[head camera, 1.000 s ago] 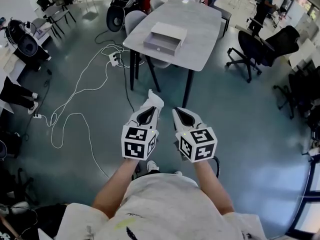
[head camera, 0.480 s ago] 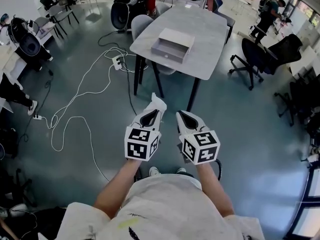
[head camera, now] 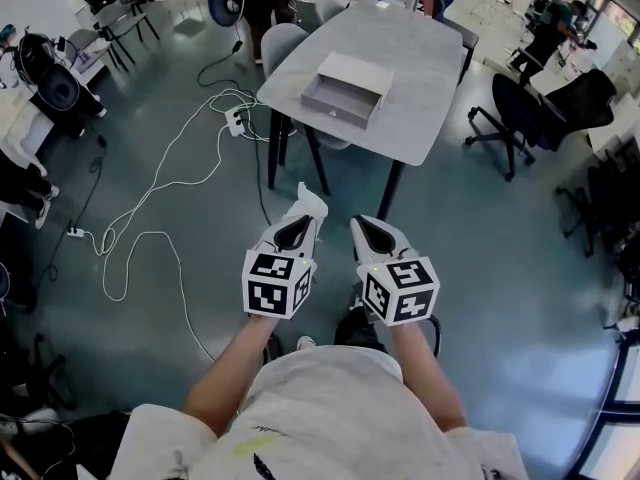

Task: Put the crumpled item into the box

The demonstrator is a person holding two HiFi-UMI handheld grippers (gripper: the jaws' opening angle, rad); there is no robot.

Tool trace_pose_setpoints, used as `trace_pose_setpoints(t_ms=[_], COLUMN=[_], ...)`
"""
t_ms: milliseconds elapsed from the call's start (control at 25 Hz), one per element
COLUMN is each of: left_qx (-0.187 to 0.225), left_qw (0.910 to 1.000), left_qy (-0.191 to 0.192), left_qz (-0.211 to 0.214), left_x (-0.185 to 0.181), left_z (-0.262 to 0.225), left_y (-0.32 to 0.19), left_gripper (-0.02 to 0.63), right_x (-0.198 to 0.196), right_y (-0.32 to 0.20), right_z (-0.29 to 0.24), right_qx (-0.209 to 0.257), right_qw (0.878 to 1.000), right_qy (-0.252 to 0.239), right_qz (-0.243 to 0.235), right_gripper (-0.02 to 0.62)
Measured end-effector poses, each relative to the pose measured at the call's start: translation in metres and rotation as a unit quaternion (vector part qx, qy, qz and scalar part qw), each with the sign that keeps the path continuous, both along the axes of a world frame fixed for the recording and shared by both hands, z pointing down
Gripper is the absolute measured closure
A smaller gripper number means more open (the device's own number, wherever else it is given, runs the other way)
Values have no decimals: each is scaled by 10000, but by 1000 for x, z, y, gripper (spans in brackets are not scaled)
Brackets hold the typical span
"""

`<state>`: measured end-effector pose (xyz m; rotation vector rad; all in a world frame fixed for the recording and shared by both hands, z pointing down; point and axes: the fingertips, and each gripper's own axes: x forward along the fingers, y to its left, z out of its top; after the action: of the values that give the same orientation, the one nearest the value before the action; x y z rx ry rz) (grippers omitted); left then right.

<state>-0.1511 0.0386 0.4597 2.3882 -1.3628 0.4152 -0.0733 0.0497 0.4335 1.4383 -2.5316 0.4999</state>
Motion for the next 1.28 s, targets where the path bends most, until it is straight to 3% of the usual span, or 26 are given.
trace_pose_setpoints(t_ms=[680, 1280], left_qx=[-155, -266], left_qw=[9992, 9975], left_qy=[-206, -440], left_qz=[-302, -493], left_x=[71, 137], left_z=[3, 11], left_y=[-145, -219], left_gripper=[586, 586], right_x=[73, 139], right_y=[-153, -226], right_z=[2, 8], right_qx=[-133, -229], right_qw=[9993, 9976], right_qy=[-139, -267], right_qz=[-332, -590], right_gripper=[591, 591])
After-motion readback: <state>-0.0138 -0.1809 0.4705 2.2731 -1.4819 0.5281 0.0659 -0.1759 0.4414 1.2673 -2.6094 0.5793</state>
